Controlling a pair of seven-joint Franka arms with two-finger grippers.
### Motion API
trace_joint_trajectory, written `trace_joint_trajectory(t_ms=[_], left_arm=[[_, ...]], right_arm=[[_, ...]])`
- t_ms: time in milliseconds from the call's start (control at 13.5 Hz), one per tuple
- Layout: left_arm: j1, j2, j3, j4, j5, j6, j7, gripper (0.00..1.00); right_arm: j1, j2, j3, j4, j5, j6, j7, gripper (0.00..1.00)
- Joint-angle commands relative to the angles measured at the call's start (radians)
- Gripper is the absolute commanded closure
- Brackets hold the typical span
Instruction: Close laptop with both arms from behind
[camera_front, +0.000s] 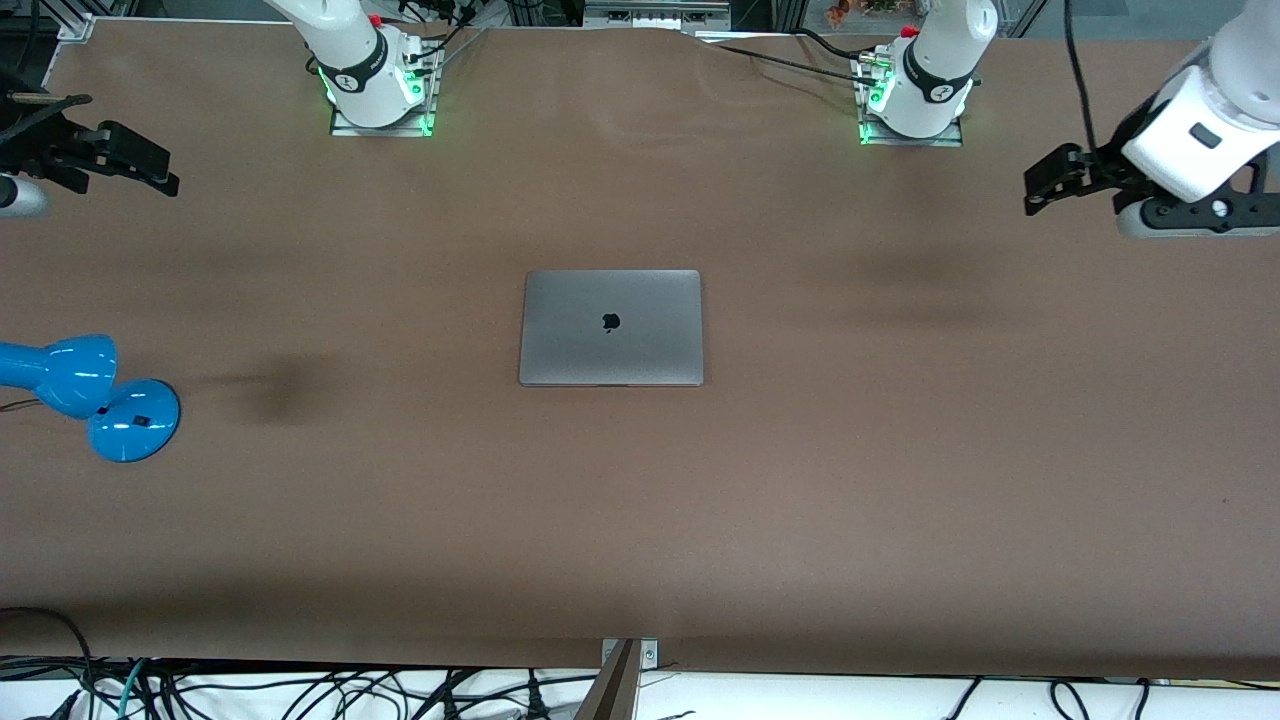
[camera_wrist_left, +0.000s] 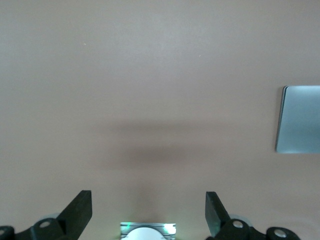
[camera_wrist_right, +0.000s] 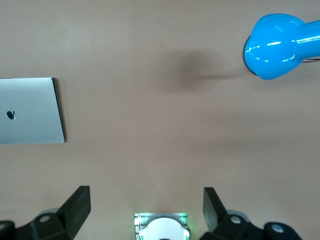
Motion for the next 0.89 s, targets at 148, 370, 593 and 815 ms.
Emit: trace_joint_trajectory(t_ms=[148,370,593,815], left_arm=[[-0.075,-0.135,0.115,-0.156,0.024,0.017,0.085,0.00],[-0.116,-0.129,0.124,-0.160,0.027,0.022,0.065,0.00],[-0.167,-0.132,0.154,-0.157,0.065,0.033,0.043,0.00],[-0.141,-0.127,0.154,-0.148,0.051,0.037,0.049,0.00]], right_arm=[[-0.077,0.006,0.101,-0.011,0.007,-0.004,0.055,0.00],[-0.100,0.016,0.115,-0.011,0.017,0.008,0.063,0.00],[-0.102,0.016,0.115,-0.011,0.021,0.028,0.063,0.00],[-0.102,0.016,0.115,-0.009,0.018,0.027,0.063,0.00]])
